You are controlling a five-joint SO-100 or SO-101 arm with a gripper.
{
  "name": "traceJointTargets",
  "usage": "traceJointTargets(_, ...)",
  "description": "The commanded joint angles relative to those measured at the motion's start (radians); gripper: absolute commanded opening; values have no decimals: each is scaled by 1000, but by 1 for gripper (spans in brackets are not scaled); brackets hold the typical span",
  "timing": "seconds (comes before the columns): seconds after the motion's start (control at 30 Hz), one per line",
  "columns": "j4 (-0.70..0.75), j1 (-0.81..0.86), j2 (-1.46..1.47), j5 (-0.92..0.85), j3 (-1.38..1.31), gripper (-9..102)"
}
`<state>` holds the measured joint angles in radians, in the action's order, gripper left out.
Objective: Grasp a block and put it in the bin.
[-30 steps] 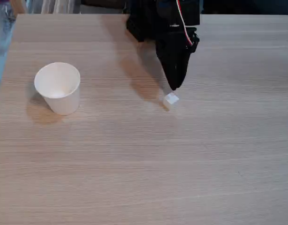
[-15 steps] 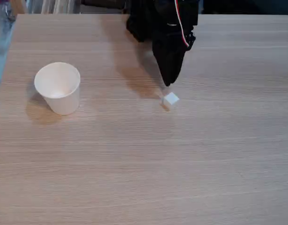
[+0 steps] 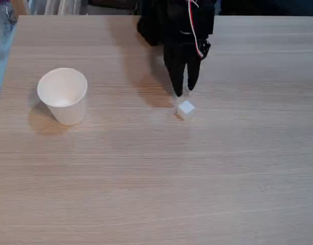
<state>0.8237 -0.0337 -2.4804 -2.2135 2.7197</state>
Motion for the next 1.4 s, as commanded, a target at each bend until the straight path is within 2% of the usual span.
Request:
traceJointTargets(0.0,-23,14,17,-43,-40,25)
traceJointTargets(0.2,-81,6,64,-38,-58,25)
traceJointTargets(1.37,-202,0,245,-14,-152,24)
